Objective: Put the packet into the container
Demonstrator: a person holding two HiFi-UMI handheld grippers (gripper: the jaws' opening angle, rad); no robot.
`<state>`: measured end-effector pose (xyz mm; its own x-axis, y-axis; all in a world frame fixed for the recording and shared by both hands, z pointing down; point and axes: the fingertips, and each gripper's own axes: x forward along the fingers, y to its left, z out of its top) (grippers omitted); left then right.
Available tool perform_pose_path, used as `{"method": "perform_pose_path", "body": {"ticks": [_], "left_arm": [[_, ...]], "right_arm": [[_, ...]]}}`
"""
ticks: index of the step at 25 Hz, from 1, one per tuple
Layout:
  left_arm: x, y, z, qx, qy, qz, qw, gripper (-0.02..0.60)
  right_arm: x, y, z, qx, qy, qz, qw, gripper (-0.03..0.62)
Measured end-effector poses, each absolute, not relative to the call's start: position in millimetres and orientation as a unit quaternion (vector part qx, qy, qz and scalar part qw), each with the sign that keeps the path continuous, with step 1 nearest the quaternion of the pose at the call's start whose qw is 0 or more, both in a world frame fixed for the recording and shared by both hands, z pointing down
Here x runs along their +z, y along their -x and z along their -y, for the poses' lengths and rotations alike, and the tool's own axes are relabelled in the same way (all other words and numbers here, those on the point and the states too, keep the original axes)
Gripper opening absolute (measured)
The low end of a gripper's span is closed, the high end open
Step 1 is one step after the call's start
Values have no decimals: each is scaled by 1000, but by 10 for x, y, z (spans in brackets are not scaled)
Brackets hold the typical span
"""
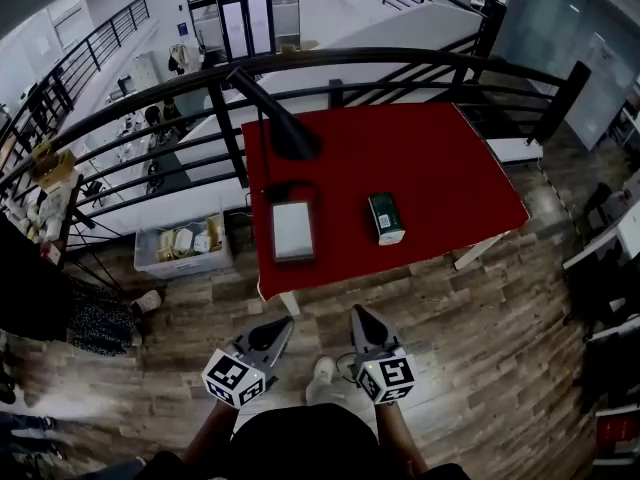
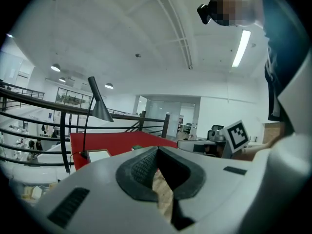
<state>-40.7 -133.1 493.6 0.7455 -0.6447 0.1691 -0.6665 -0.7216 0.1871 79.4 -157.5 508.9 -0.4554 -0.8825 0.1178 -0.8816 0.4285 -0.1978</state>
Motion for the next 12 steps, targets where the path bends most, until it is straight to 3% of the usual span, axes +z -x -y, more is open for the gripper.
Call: {"method": "perform_pose_path", "body": {"ticks": [12], "left_arm": [[5124, 80, 2193, 75, -923, 356, 128, 8]], "right_arm": [[5468, -1202, 2557, -136, 522, -841, -34, 23]]}}
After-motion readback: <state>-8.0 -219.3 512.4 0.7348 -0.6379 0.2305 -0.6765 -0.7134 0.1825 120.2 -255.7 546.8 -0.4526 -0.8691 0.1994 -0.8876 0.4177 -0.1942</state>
